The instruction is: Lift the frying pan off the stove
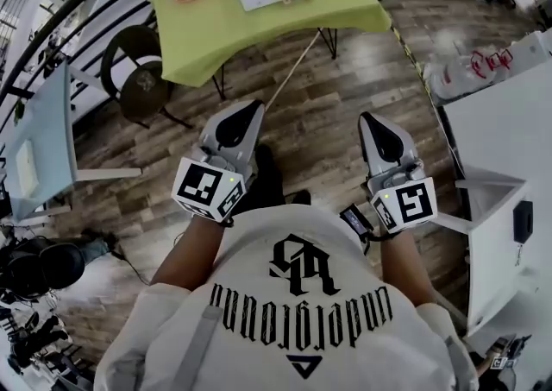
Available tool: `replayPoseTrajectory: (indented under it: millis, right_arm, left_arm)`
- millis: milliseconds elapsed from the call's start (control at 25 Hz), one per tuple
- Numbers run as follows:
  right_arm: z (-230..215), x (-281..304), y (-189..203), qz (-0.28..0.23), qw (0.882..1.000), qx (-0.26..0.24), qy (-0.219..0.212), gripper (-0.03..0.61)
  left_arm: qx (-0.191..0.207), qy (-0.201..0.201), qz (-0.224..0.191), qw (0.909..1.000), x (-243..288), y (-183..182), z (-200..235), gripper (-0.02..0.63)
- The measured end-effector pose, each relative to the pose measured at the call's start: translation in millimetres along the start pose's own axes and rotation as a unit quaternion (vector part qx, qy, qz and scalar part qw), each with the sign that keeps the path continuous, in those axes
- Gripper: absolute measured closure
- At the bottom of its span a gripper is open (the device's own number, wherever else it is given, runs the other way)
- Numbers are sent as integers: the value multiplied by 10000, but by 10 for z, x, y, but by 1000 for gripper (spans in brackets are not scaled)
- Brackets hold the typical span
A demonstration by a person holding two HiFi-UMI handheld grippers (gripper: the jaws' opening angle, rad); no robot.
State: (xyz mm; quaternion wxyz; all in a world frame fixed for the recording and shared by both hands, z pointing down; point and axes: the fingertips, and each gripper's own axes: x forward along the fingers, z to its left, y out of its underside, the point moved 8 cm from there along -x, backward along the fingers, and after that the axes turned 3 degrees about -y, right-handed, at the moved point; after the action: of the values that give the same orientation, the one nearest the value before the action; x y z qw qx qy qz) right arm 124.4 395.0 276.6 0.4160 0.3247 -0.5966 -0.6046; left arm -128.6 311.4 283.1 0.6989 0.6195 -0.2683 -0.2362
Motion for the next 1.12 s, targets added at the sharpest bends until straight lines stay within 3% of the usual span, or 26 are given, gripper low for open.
replayPoseTrajectory:
  millis: [320,680,920,1120]
  right_arm:
    - [-290,675,-15,175,9997,-96,-114,577]
    - [-586,1878,-237,147,9998,-89,-74,577]
    - [-639,2482,-305,189,9998,-7,-63,577]
    - [-637,2796,-313,243,9996,-59,-151,577]
  left_arm:
    - [-93,119,-62,9999,577,-39,519,607]
    - [-211,329,-76,9992,1180,-223,1588,607]
    - [-133,543,-112,9984,1419,-306,2143,607]
    - [-236,494,-27,9985,1528,-292,2417,607]
